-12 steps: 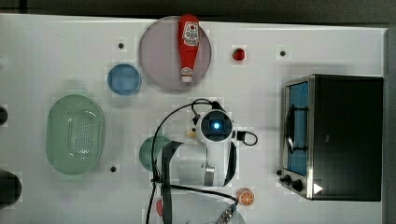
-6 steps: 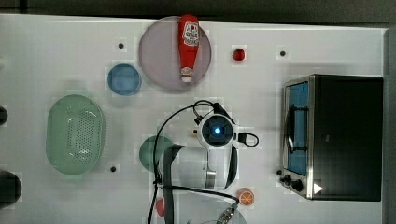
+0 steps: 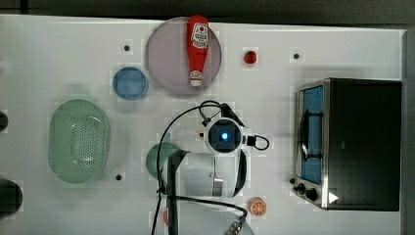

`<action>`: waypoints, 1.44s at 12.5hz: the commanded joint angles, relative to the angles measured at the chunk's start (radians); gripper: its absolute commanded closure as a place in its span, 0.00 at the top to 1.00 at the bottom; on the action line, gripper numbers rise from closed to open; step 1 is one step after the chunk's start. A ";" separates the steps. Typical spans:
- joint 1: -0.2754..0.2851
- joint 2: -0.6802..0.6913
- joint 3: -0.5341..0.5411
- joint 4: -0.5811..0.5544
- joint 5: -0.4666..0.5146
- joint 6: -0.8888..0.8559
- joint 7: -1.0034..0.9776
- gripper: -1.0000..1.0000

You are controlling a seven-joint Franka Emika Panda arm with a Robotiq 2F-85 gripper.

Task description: Pick banana from table and place on oven.

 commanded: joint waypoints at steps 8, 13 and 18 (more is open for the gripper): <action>-0.005 -0.543 0.017 0.170 -0.005 -0.639 0.038 0.18; -0.016 -0.635 -0.037 0.339 -0.005 -0.920 0.021 0.18; -0.039 -0.616 -0.194 0.404 -0.034 -0.930 -0.108 0.18</action>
